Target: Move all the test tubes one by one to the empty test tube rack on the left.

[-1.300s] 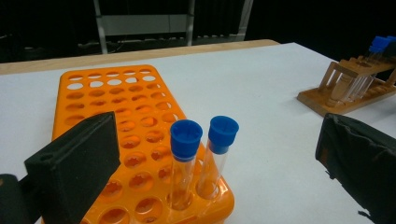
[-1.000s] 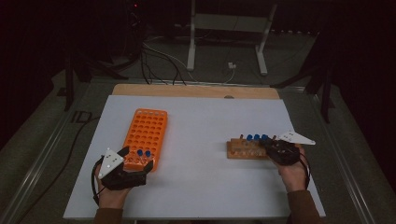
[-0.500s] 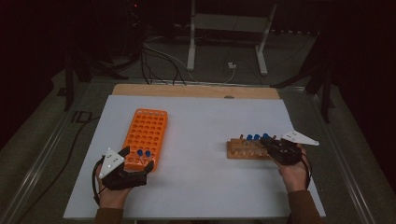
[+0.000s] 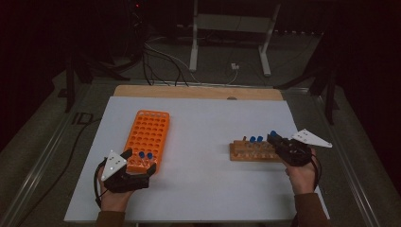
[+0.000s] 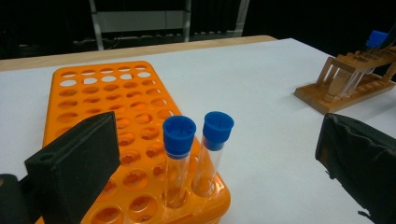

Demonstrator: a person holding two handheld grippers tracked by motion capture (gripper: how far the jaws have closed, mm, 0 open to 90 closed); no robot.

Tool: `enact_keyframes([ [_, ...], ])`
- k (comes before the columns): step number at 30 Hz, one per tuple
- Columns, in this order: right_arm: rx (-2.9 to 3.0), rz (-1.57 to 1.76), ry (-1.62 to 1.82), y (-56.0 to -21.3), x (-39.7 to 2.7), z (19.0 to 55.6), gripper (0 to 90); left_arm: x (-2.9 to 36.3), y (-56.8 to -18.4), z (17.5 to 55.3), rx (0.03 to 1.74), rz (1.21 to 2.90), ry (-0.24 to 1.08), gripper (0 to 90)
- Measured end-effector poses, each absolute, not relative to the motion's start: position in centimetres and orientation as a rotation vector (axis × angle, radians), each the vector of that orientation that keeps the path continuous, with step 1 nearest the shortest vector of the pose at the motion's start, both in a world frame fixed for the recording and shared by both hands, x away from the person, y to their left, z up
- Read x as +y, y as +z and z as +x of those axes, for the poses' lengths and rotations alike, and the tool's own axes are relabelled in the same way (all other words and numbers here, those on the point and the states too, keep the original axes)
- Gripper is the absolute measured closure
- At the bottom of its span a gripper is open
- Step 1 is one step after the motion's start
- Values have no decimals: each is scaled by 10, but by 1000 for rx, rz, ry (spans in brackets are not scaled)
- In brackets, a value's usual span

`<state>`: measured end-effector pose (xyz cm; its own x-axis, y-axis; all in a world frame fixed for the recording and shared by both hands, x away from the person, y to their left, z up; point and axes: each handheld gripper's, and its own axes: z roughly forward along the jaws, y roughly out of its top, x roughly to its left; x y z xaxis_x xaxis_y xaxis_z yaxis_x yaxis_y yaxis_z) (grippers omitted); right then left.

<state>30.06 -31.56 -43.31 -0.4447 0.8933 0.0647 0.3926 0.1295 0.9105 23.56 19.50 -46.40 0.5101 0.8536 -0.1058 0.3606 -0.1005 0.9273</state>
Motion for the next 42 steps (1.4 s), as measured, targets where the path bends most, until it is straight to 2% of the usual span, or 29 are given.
enact_keyframes([
  [19,1884,1166,1346,-404,-311,288,770,195,-463,235,1037,1682,577,5],
  [33,1988,1102,1389,-405,-288,282,769,192,-457,231,1019,1664,593,5],
  [42,2058,1060,1405,-411,-268,280,769,177,-446,227,967,1671,623,5],
])
